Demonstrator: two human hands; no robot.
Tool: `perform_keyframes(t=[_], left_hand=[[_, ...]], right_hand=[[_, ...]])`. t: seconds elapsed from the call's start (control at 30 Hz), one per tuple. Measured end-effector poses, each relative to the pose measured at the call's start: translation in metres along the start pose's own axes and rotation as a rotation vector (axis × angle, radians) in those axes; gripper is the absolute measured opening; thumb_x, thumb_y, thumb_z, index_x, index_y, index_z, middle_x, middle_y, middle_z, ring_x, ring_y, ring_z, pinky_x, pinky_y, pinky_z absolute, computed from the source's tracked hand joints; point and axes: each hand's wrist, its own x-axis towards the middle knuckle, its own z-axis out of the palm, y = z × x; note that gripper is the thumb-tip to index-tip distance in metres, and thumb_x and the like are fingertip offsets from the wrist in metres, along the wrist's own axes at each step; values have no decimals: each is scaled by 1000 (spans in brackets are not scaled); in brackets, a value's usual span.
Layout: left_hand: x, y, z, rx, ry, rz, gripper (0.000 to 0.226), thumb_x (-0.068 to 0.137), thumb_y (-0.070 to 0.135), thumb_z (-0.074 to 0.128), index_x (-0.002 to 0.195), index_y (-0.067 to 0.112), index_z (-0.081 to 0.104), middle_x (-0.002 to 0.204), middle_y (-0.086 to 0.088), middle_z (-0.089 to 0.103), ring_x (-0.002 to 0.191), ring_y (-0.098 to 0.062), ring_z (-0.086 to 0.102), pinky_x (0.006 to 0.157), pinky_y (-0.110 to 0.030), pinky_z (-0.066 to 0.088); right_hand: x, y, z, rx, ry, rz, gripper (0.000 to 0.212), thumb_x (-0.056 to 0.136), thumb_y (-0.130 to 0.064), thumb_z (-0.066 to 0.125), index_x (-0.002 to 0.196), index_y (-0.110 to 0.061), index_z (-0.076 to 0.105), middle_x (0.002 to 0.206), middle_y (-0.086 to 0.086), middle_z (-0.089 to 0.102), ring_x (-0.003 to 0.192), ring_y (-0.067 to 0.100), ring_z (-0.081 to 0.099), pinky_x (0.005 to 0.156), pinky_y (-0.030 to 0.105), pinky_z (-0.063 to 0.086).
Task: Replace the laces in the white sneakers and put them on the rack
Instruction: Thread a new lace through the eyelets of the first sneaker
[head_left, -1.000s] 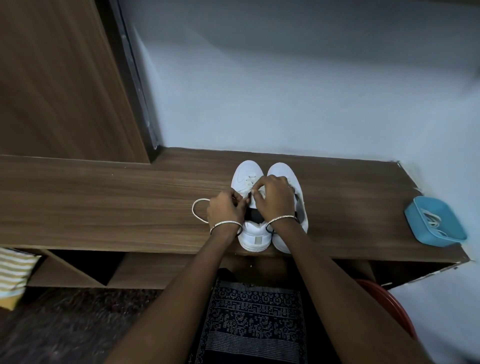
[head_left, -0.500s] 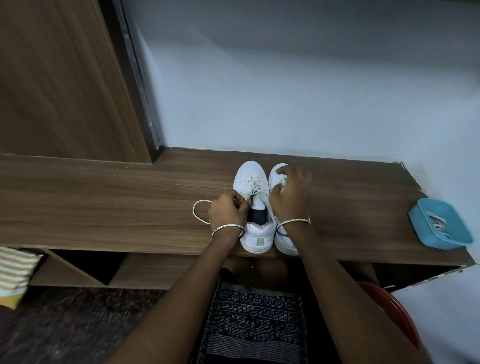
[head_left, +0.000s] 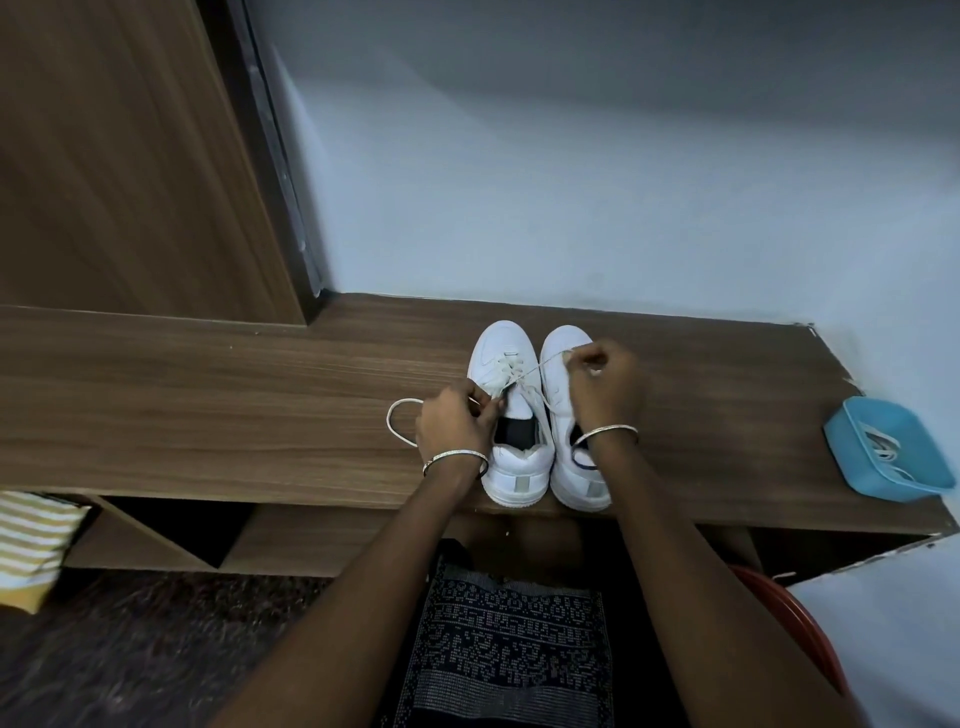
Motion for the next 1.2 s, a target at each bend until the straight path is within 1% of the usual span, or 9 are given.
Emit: perform_keyframes(t=[0.17, 0.33, 0.43, 0.53, 0.73, 0.83, 0.93, 1.07, 1.2], left_hand=[[0, -1, 1, -1, 5, -11, 25, 79, 43, 75, 72, 20, 67, 68, 4, 69, 69, -21, 65, 64, -29, 44], [-1, -2, 4, 0, 3, -21, 26, 80, 45, 74, 72, 21, 67, 68, 6, 69, 69, -20, 66, 66, -31, 48], [-2, -2, 5, 6, 10, -27, 26, 80, 44, 74, 71, 21, 65, 68, 6, 69, 70, -20, 66, 66, -32, 49], [-3, -2, 5, 20, 16, -30, 24, 80, 43, 73, 72, 23, 64, 70, 5, 70, 71, -20, 66, 63, -28, 41], [-3, -1, 6, 87, 28, -20, 24, 83, 45, 70, 75, 23, 64, 74, 4, 70, 75, -24, 66, 63, -30, 41], [-4, 1, 7, 111, 37, -21, 23, 84, 44, 69, 77, 22, 65, 77, 2, 71, 77, -27, 65, 64, -31, 42], [-3, -2, 8, 114, 32, -23, 23, 84, 45, 68, 78, 23, 65, 77, 2, 71, 78, -27, 66, 63, -31, 42], [-3, -2, 8, 102, 30, -17, 23, 84, 44, 69, 77, 23, 66, 74, 3, 71, 76, -26, 66, 62, -30, 41], [-5, -1, 8, 93, 22, -10, 24, 84, 44, 70, 75, 23, 64, 72, 4, 69, 74, -25, 66, 60, -28, 40]], right_hand=[[12, 9, -21, 184, 265, 222, 15, 78, -7, 58, 87, -13, 69, 84, 1, 69, 83, 24, 66, 77, 37, 52], [-8, 13, -14, -218, 54, -158, 33, 61, -21, 49, 89, -30, 63, 96, -4, 64, 99, 28, 58, 84, 46, 49], [-24, 1, 4, -492, -110, -448, 26, 67, -23, 60, 91, -29, 69, 104, -6, 66, 108, 25, 54, 89, 42, 34], [-30, 4, 24, -659, -222, -545, 19, 79, -29, 65, 97, -27, 72, 111, -4, 66, 114, 25, 51, 86, 41, 23], [-28, -4, 23, -512, -149, -426, 10, 84, -24, 64, 78, -26, 72, 91, -8, 71, 103, 20, 56, 85, 39, 21], [-19, 4, 11, -156, -108, -229, 11, 82, -22, 58, 73, -28, 63, 81, -11, 67, 89, 18, 63, 92, 45, 42], [-11, 3, -8, 60, 22, 61, 10, 84, -23, 57, 76, -29, 58, 73, -13, 61, 81, 23, 66, 77, 41, 53], [4, 12, -33, 56, 184, 230, 6, 85, -19, 55, 83, -21, 60, 80, -4, 63, 88, 29, 65, 71, 31, 43], [-5, 13, -36, -116, 145, 138, 11, 72, -29, 58, 82, -31, 55, 88, -10, 65, 101, 26, 59, 91, 46, 47]])
